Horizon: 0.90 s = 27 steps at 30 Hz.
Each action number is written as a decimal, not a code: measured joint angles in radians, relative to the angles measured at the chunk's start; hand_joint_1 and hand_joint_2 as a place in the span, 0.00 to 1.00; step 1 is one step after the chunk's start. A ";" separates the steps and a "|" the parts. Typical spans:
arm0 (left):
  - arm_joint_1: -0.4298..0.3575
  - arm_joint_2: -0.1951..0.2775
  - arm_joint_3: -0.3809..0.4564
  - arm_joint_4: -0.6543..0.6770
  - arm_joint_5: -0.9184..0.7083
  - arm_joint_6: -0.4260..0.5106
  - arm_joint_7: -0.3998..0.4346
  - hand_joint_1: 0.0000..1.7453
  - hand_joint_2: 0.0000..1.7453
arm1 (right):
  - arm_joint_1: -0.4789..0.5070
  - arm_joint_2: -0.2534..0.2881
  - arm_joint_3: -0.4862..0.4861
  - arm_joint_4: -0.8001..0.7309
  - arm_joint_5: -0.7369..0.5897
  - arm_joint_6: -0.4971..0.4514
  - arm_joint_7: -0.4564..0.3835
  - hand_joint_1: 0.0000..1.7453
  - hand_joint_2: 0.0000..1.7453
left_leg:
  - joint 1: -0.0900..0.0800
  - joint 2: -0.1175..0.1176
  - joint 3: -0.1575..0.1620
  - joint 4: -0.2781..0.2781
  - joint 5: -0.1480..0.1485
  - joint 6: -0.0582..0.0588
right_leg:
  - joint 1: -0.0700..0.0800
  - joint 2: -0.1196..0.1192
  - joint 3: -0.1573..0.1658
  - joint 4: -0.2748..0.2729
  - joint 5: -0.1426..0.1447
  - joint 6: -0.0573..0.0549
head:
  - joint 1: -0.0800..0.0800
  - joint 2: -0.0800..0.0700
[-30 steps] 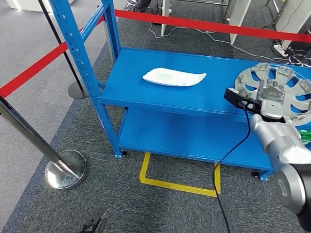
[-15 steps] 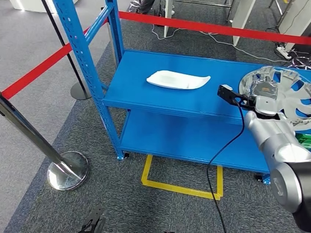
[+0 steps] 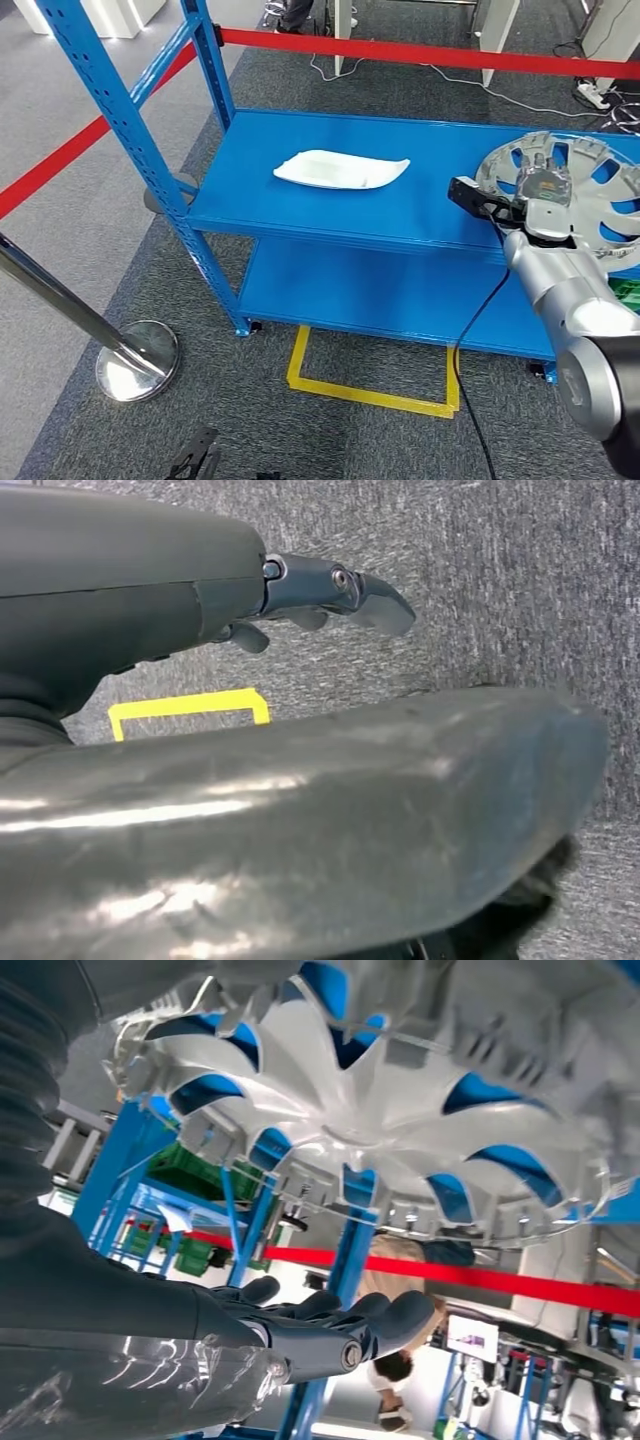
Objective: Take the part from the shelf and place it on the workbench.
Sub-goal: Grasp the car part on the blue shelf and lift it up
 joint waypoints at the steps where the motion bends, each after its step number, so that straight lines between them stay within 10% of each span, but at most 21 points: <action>1: 0.001 0.000 0.000 0.000 0.000 0.000 0.000 0.00 0.00 | 0.001 0.001 0.000 0.000 0.000 0.000 -0.001 0.00 1.00 | -0.001 0.000 -0.008 -0.011 0.020 0.004 | 0.002 0.000 0.005 0.000 -0.004 -0.001 | 0.000 0.000; 6: -0.002 0.001 0.000 0.000 0.000 0.000 -0.002 0.00 0.00 | 0.001 0.006 0.000 0.000 0.001 -0.005 -0.018 0.00 1.00 | -0.013 0.001 0.089 -0.266 0.160 0.028 | 0.008 0.000 0.022 -0.001 -0.028 0.012 | 0.001 0.000; 14: -0.002 -0.001 0.000 0.000 -0.006 0.000 -0.001 0.00 0.00 | -0.001 0.018 -0.002 0.000 -0.003 0.030 -0.029 0.00 1.00 | -0.013 -0.006 0.099 -0.295 0.166 0.034 | 0.011 -0.011 0.040 -0.036 -0.026 0.006 | 0.004 0.000; 27: -0.009 -0.010 -0.005 0.000 -0.022 -0.008 0.008 0.00 0.00 | 0.030 0.033 -0.025 0.007 0.017 0.152 0.085 0.00 1.00 | -0.012 -0.006 0.103 -0.295 0.168 0.046 | 0.012 -0.012 0.042 -0.046 -0.022 0.030 | 0.003 0.000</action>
